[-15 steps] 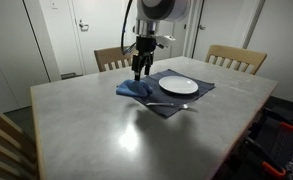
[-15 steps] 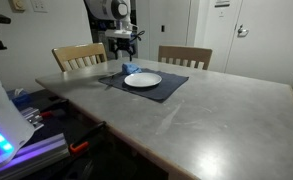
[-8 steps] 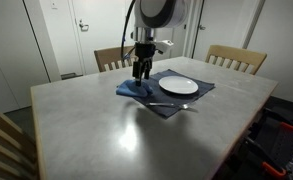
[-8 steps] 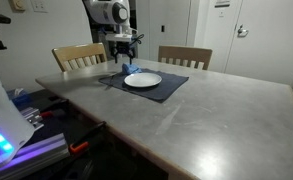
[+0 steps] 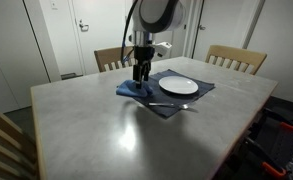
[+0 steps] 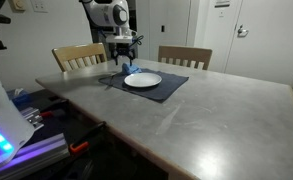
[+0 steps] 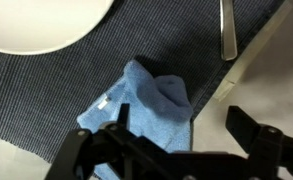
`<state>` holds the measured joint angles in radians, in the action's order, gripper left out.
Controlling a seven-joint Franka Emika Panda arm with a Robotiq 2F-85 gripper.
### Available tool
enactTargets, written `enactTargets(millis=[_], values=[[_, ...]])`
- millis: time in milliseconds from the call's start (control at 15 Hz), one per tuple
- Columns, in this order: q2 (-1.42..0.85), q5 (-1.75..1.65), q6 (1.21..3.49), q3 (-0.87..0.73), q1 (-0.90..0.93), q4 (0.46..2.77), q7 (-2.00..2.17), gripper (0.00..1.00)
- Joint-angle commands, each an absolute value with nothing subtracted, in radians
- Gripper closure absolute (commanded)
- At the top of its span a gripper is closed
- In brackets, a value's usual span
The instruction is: Use the blue towel to wipe the white plate
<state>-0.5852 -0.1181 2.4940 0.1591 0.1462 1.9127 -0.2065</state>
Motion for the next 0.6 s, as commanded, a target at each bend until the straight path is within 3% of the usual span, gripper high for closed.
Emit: enactTargets(millis=[0, 533], values=[[-0.607, -0.141, 2.467, 0.142, 0.164, 1.881, -0.194, 0.01], [-0.613, -0.163, 2.469, 0.106, 0.200, 1.861, -0.088, 0.00]])
